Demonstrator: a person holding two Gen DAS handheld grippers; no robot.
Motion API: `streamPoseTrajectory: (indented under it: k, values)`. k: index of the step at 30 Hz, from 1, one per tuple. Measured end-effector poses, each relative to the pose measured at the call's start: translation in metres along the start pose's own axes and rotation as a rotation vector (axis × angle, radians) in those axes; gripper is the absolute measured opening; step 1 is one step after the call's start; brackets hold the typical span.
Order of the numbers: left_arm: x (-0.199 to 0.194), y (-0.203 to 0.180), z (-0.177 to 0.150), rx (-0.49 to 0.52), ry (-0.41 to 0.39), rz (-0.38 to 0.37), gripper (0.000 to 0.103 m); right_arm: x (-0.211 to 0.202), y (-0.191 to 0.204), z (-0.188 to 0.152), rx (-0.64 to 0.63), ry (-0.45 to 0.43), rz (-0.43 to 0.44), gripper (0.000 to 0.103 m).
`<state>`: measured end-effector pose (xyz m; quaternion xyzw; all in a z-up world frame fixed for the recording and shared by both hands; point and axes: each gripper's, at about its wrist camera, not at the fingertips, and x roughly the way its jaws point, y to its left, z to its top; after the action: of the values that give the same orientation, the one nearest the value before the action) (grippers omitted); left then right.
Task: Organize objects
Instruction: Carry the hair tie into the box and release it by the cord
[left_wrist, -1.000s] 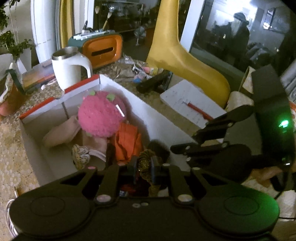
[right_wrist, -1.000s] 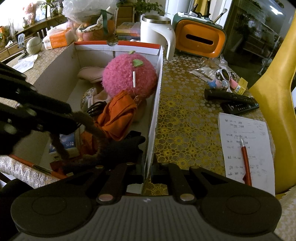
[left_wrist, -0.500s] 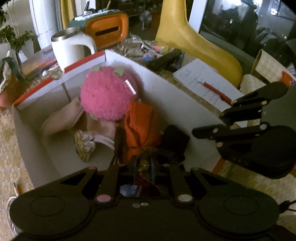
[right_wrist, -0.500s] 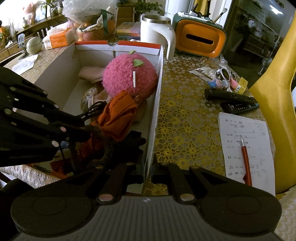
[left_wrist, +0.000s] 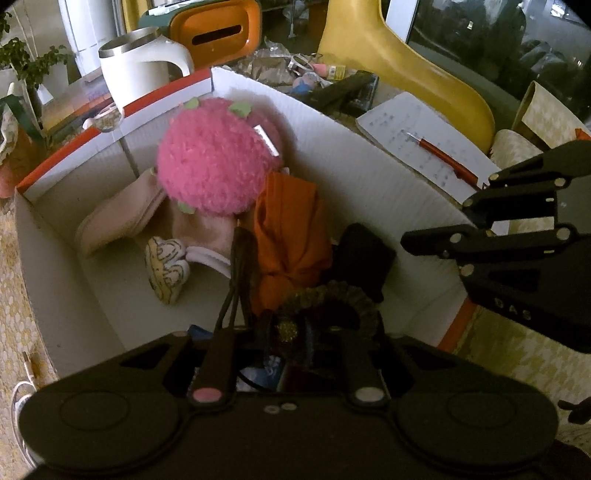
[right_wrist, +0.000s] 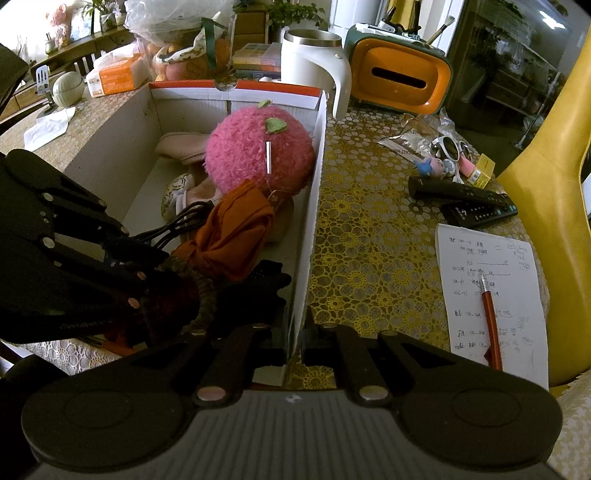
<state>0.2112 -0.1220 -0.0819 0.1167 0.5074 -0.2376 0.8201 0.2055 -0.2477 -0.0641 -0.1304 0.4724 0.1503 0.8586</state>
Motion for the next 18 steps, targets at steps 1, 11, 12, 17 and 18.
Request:
streamPoseTrajectory:
  k: [1,11,12,17,18]
  values:
    - [0.0,0.0,0.0,-0.003,0.002,0.001,0.022,0.0,0.001,0.0,-0.001,0.0,0.0,0.006]
    - [-0.022,0.006,-0.006,-0.045,-0.058,-0.019,0.053,0.0,0.001,0.0,0.0,0.0,0.001,0.006]
    - [-0.026,0.006,-0.007,-0.045,-0.064,-0.018,0.053,0.0,0.001,0.0,-0.001,0.0,0.001,0.006]
    - [-0.051,0.013,-0.015,-0.072,-0.115,-0.034,0.055,-0.001,0.001,0.0,-0.001,-0.001,0.001,0.006]
    - [-0.056,0.015,-0.017,-0.08,-0.126,-0.031,0.059,-0.001,0.001,0.0,-0.001,-0.001,0.001,0.006]
